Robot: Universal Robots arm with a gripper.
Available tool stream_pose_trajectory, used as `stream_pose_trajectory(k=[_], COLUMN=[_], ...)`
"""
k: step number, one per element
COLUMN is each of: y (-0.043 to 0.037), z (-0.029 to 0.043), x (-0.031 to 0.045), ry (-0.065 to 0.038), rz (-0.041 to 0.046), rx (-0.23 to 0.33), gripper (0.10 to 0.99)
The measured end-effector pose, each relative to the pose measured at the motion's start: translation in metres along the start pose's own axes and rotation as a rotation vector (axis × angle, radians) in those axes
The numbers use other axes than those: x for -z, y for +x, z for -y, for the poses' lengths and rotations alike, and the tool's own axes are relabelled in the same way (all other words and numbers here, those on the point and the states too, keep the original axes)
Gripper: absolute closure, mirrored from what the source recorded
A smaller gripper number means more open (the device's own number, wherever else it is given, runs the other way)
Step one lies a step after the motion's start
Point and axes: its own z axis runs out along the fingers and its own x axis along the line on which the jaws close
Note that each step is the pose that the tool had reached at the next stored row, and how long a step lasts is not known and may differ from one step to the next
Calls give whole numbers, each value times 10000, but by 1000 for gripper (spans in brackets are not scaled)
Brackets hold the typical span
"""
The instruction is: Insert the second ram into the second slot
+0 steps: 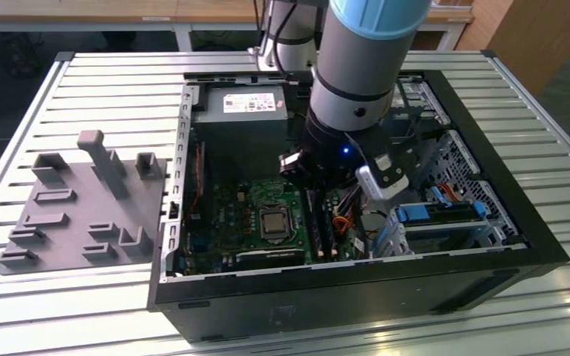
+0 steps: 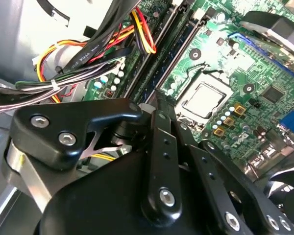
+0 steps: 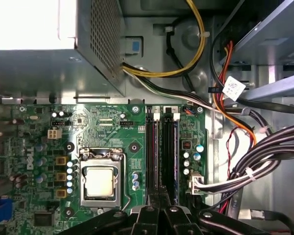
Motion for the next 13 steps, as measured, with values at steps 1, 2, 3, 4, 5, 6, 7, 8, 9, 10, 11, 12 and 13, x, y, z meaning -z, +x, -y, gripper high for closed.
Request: stream_pose_trajectory(k=[1,2,3,4,5,6,7,8,9,10,11,12,13], y=[1,1,1,2,2,2,2,2,2,2,2,3,3], z=[0,-1,-2,-2,-3,-3,-3,-3,-4,-4,-4,-3,-3], x=[12,28,40,53,63,70,76,80,81,81,81,83,83], ry=[0,0,-1,-1,-1,0,-1,-2,-4,-4,-3,-1,-1], rz=[0,0,0,0,0,0,0,1,1,1,1,0,0], rx=[0,0,0,0,-1,-1,0,0,0,0,0,0,0], gripper=[980,980,980,980,980,980,980,980,980,980,980,980,980])
